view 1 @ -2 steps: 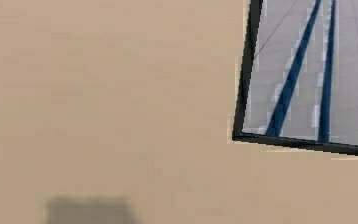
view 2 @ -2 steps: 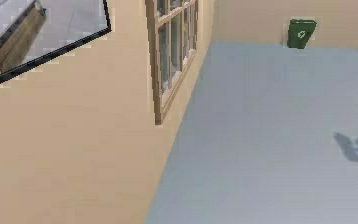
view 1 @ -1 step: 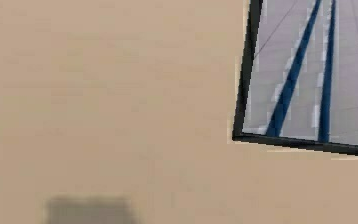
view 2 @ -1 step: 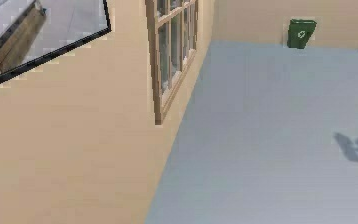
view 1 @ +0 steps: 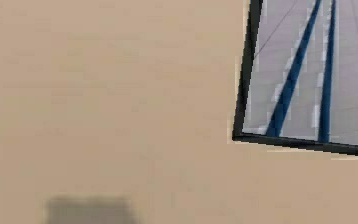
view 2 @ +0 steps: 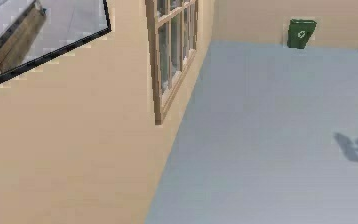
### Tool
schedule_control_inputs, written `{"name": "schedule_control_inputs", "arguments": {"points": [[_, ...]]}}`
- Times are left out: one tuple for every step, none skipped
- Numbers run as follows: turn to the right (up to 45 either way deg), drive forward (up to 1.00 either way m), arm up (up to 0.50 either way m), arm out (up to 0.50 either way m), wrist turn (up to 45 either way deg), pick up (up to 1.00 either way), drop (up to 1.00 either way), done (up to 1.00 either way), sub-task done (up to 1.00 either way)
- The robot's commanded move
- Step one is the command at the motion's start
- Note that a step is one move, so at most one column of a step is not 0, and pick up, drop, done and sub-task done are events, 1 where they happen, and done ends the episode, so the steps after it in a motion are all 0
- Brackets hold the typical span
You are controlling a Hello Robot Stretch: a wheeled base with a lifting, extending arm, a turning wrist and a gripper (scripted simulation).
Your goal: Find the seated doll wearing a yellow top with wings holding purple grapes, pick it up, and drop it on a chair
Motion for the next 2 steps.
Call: {"name": "schedule_control_inputs", "arguments": {"points": [[-45.0,0.0,0.0,0.0,0.0,0.0,0.0,0.0,0.0],[-45.0,0.0,0.0,0.0,0.0,0.0,0.0,0.0,0.0]]}}
